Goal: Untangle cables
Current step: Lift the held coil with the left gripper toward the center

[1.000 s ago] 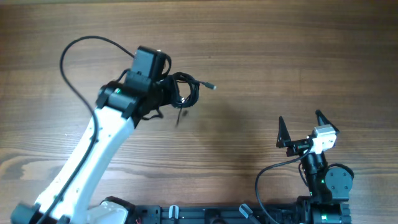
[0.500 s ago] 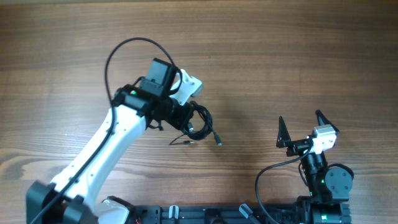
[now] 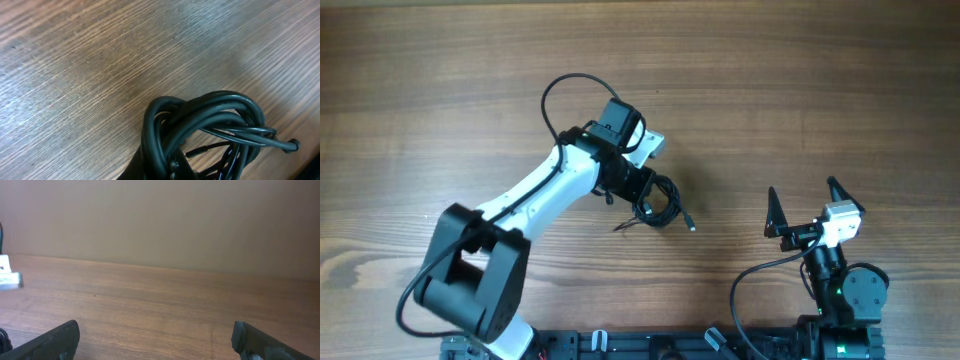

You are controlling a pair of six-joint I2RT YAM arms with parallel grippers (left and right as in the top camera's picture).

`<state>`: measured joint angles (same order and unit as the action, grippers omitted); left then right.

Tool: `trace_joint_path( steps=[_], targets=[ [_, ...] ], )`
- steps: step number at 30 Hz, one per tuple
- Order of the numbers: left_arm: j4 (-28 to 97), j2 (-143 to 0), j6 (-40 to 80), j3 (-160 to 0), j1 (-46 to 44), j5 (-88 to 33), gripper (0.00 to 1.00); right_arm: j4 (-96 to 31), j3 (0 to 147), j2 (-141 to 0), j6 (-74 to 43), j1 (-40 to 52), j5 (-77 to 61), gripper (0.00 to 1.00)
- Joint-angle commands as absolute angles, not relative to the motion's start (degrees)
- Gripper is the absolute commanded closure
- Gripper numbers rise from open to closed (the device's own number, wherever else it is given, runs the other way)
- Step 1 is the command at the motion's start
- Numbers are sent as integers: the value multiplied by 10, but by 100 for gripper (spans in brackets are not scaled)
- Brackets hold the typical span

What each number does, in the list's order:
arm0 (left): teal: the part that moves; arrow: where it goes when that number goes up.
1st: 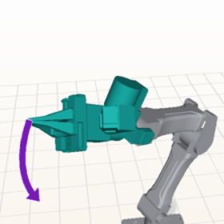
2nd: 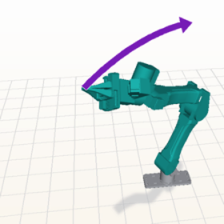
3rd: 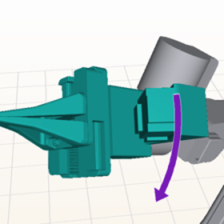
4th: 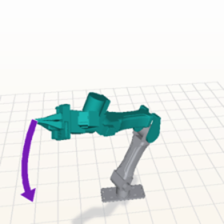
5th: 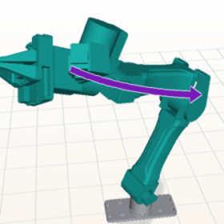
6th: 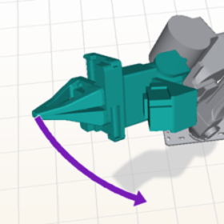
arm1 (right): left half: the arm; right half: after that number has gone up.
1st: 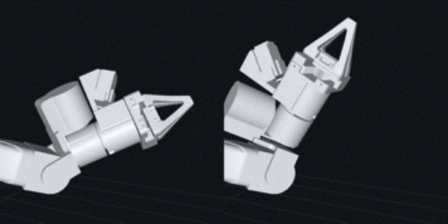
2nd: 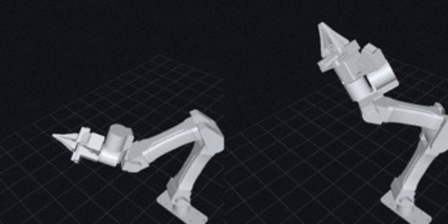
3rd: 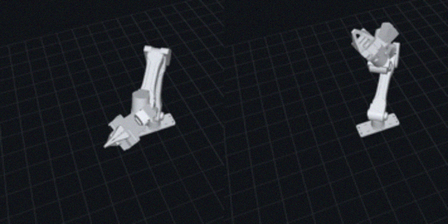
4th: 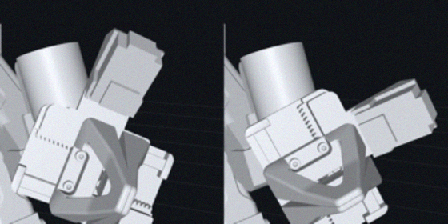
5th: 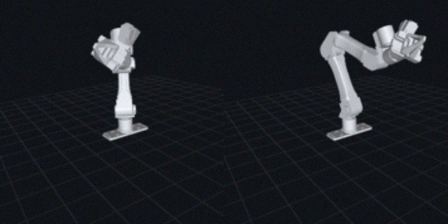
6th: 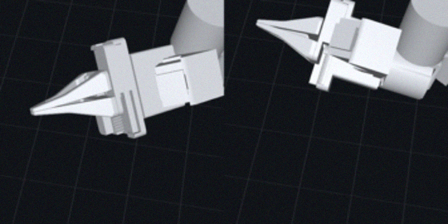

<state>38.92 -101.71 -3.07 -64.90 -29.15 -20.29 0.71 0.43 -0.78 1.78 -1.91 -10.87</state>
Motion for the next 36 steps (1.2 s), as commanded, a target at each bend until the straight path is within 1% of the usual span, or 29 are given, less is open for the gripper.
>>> trace_joint_path(
  steps=[1,4,6,10,28,32,36],
  targets=[
    [359,-1037,45,-646,-295,-212,96,8,3,-3,14,-17,-103,0],
    [327,-1051,152,-646,-295,-194,96,8,3,-3,14,-17,-103,0],
    [322,-1056,187,-646,-295,-164,96,8,3,-3,14,-17,-103,0],
    [301,-1057,185,-647,-295,-167,96,8,3,-3,15,-17,-103,0],
    [290,-1056,182,-648,-293,-166,96,8,3,-3,14,-17,-103,0],
    [300,-1033,139,-662,-287,-166,96,8,3,-3,15,-17,-103,0],
    [308,-992,139,-668,-274,-166,96,8,3,-3,15,-17,-103,1]
  ],
)
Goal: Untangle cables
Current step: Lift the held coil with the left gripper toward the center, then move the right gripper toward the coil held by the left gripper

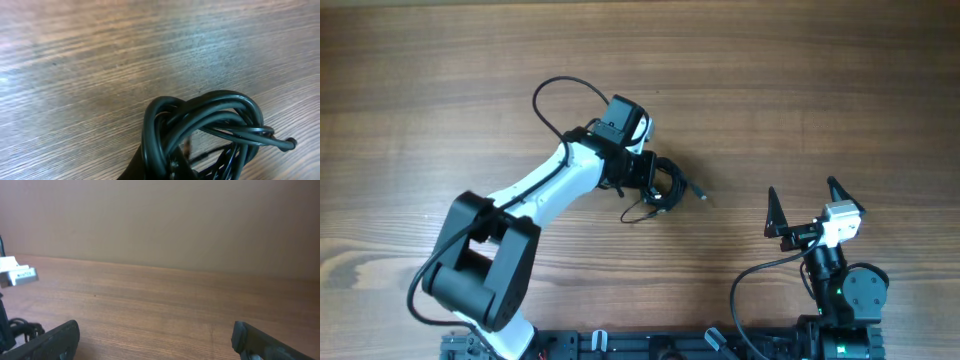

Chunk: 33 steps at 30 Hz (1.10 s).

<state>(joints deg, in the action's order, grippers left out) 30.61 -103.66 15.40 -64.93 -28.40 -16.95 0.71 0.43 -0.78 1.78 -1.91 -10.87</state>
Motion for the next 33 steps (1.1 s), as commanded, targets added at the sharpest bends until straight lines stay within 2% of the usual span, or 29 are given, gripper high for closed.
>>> trace_joint_path(
  steps=[1,17,19,22,23,26,28,29,30,33],
  targets=[
    [311,-985,139,-668,-275,-166,96,8,3,-3,14,-17,-103,0],
    [378,-979,185,-668,-275,-167,96,8,3,-6,12,-17,-103,0],
    [378,-979,185,-668,-275,-167,96,9,3,-6,-71,-17,-125,0],
    [378,-978,178,-668,-274,-167,96,14,3,-6,-472,-17,-186,0],
    [378,-976,167,-669,-271,-167,96,15,3,-6,-571,-17,-200,0],
    [385,-955,168,-672,-246,-167,96,16,3,-8,-719,-17,-197,0],
    [383,-942,167,-672,-231,-167,96,18,3,-8,-707,-17,-185,0],
    [384,-934,156,-672,-222,-169,96,18,3,-8,-612,-17,-205,0],
    [384,-929,125,-672,-217,-180,96,16,4,-13,-585,-17,-220,0],
    [383,-916,49,-672,-210,-208,96,-25,35,-51,-567,-17,-225,0]
  ],
)
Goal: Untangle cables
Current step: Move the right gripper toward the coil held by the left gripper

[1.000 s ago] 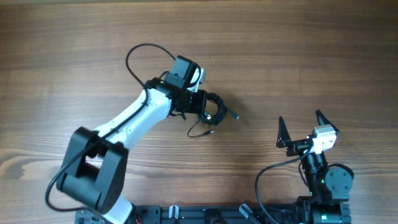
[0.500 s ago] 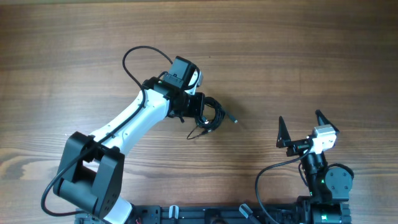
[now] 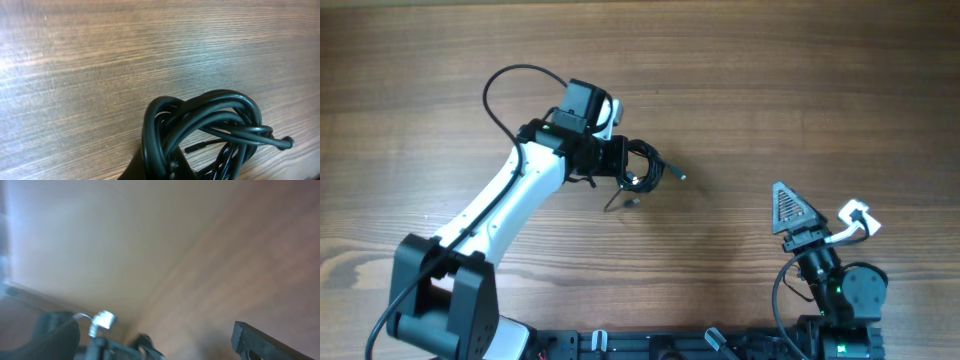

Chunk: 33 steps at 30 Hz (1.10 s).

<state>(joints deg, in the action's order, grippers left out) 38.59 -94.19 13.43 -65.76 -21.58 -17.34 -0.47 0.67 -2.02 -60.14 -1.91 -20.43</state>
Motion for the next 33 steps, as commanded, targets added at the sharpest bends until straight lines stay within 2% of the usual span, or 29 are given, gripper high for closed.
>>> trace_joint_path(
  steps=[1,4,7,11,14,17,22,24,26,29,31,33],
  targets=[
    [382,-907,17,-672,-210,-208,96,-47,62,-82,-533,-17,-225,1],
    [368,-889,-1,-672,-210,-208,96,-79,147,-188,-446,-17,-252,0],
    [360,-879,-13,-672,-209,-220,96,-51,228,-305,-375,-17,-369,0],
    [358,-876,-11,-672,-171,-323,96,131,249,-458,-375,-17,-501,0],
    [362,-876,-11,-672,-105,-439,96,176,249,-560,-377,-2,-505,0],
    [369,-877,-11,-672,-32,-532,96,268,250,-678,-412,78,-521,0],
    [389,-879,-11,-672,-30,-551,96,522,250,-785,-470,171,-524,1],
    [406,-879,-14,-671,-39,-550,96,584,250,-810,-473,190,-523,6],
    [413,-879,-13,-671,-50,-550,96,584,250,-828,-474,201,-517,12],
    [413,-879,-13,-671,-61,-550,96,583,250,-837,-517,205,-537,15],
    [413,-879,-13,-671,-70,-550,96,596,250,-837,-540,205,-545,22],
    [412,-879,-13,-671,-84,-550,96,603,250,-837,-554,205,-548,47]
  ],
)
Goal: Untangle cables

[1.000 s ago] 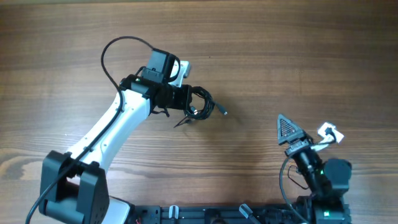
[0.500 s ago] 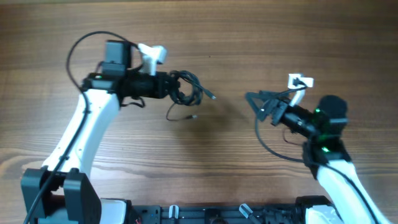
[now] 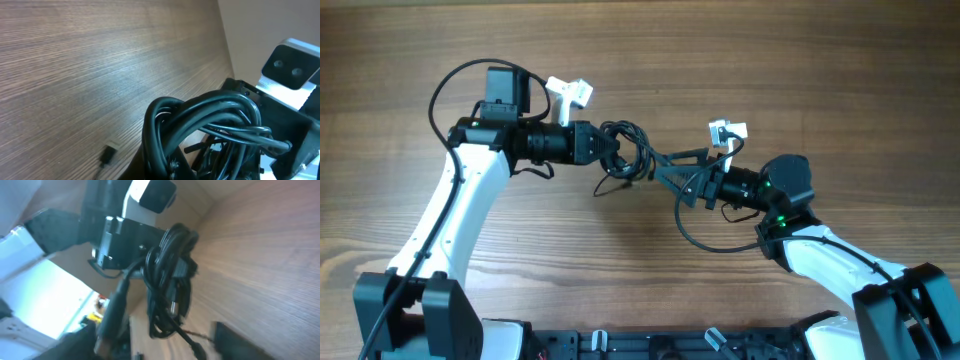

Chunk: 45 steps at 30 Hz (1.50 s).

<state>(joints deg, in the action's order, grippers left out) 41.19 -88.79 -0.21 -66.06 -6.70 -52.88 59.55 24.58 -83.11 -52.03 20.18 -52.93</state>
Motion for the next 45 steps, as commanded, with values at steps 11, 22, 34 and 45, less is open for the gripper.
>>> trace_joint_path(
  steps=[11,22,34,45],
  targets=[
    [409,-879,65,-671,-100,-256,96,663,250,-837,-646,204,-604,95],
    [365,-879,155,-671,-181,-220,96,609,250,-837,-634,222,-521,95],
    [340,-879,109,-671,-284,-169,96,471,250,-837,-717,241,-345,95],
    [341,-879,63,-671,-342,-329,96,413,250,-837,-745,241,-225,41]
  ],
)
